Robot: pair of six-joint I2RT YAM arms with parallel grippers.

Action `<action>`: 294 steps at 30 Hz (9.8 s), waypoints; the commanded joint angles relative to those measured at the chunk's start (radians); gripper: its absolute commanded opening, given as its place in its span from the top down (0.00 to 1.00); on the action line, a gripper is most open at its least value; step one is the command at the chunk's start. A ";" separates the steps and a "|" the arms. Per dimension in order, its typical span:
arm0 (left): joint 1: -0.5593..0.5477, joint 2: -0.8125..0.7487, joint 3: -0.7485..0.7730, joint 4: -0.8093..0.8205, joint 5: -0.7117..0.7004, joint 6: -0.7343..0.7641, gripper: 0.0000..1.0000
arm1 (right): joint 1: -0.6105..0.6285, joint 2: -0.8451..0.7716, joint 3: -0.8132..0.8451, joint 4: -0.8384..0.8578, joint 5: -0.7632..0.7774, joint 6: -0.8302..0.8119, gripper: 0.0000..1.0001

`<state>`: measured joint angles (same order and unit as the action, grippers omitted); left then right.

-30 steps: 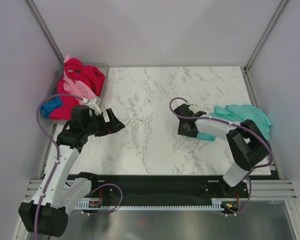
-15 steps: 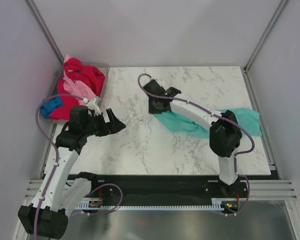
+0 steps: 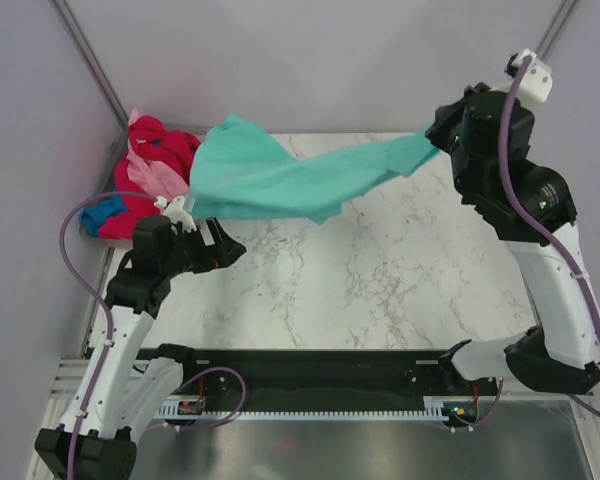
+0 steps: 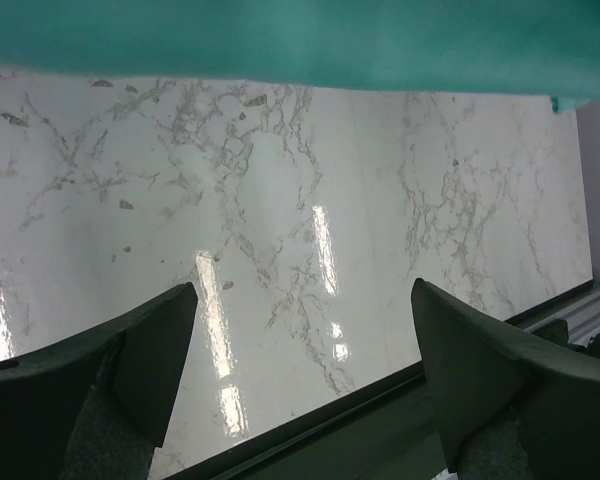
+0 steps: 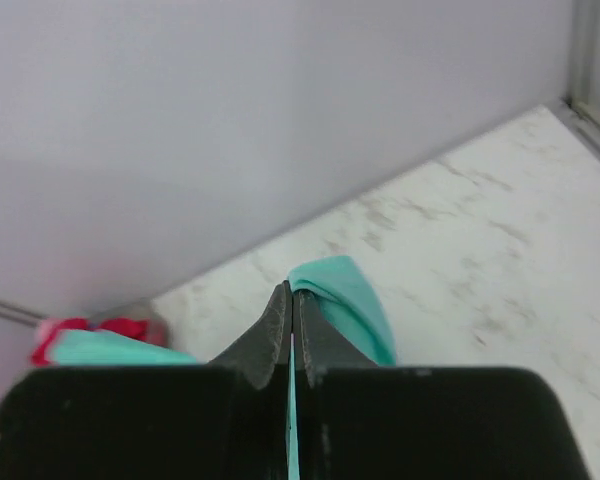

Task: Fold and stack the t-shirts

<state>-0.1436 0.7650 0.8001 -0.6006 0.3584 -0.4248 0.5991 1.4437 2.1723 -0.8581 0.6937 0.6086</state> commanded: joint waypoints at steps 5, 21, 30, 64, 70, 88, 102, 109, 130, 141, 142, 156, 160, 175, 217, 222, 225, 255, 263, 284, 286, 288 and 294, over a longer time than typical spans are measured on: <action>-0.024 0.003 0.005 0.001 -0.073 0.001 0.07 | -0.087 -0.144 -0.799 -0.055 0.024 0.166 1.00; -0.694 0.382 0.031 -0.116 -0.618 -0.371 0.22 | -0.150 -0.273 -1.264 0.134 -0.106 0.151 1.00; -0.709 0.495 0.166 -0.077 -0.716 -0.322 0.05 | -0.151 -0.451 -1.179 0.258 -0.438 -0.011 1.00; -1.054 0.527 0.120 0.222 -0.449 -0.291 0.11 | 0.189 0.168 0.258 0.033 0.123 -0.601 1.00; -1.053 0.416 0.094 0.015 -0.665 -0.382 0.13 | -0.063 0.450 0.098 -0.172 0.284 -0.467 1.00; -1.074 1.037 0.436 0.274 -0.497 -0.255 0.03 | -0.439 0.293 -0.532 0.053 -0.290 -0.245 1.00; -0.919 0.724 0.429 -0.071 -0.703 -0.217 0.98 | -0.564 0.159 -0.677 0.079 -0.352 -0.221 1.00; -0.344 0.437 0.307 -0.220 -0.460 -0.003 0.23 | -0.593 0.096 -0.758 0.085 -0.379 -0.187 1.00; -0.738 0.528 0.096 0.022 -0.427 -0.224 0.38 | -0.596 -0.003 -0.979 0.137 -0.451 -0.193 1.00; -0.898 0.668 0.076 0.064 -0.457 -0.339 0.38 | -0.595 -0.022 -1.033 0.156 -0.461 -0.208 1.00; -0.909 0.674 0.064 0.064 -0.473 -0.350 0.38 | -0.596 -0.023 -1.036 0.154 -0.459 -0.208 1.00; -0.936 0.801 0.071 0.076 -0.598 -0.399 0.40 | -0.595 -0.031 -1.051 0.165 -0.464 -0.217 1.00; -0.935 0.833 0.082 0.088 -0.630 -0.404 0.45 | -0.595 -0.031 -1.060 0.171 -0.468 -0.219 1.00; -0.936 0.852 0.165 0.090 -0.629 -0.390 0.98 | -0.596 -0.039 -1.092 0.186 -0.474 -0.214 1.00; -0.936 0.114 0.982 -0.140 -0.746 0.308 0.98 | -0.595 -0.913 -0.417 0.152 -0.212 -0.194 1.00; -0.935 0.255 0.970 -0.070 -0.946 0.353 0.98 | -0.595 -0.703 -0.463 0.206 -0.272 -0.225 1.00; -0.817 0.405 0.981 -0.086 -0.798 0.270 0.98 | -0.596 -0.505 -0.549 0.282 -0.296 -0.248 1.00; -0.182 0.832 0.410 -0.036 -0.268 -0.035 0.31 | -0.559 0.081 -1.047 0.475 -0.683 -0.095 0.15; -0.191 0.655 0.198 0.010 -0.329 -0.074 0.26 | -0.541 0.265 -0.982 0.466 -0.665 -0.112 0.16; -0.126 1.194 0.512 0.177 -0.268 -0.172 0.32 | -0.575 1.124 -0.004 0.222 -0.658 -0.170 0.18; -0.128 1.223 0.566 0.159 -0.227 -0.172 0.34 | -0.576 1.150 0.059 0.217 -0.684 -0.174 0.17; -0.132 1.218 0.611 0.134 -0.211 -0.172 0.35 | -0.575 1.156 0.118 0.212 -0.737 -0.188 0.17; -0.143 0.963 0.545 0.059 -0.263 -0.123 0.32 | -0.584 0.965 0.064 0.220 -0.772 -0.231 0.13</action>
<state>-0.2821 1.9202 1.3651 -0.4892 0.1101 -0.5797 0.0196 2.5282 2.2478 -0.5922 -0.0189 0.4057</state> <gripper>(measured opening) 0.667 0.864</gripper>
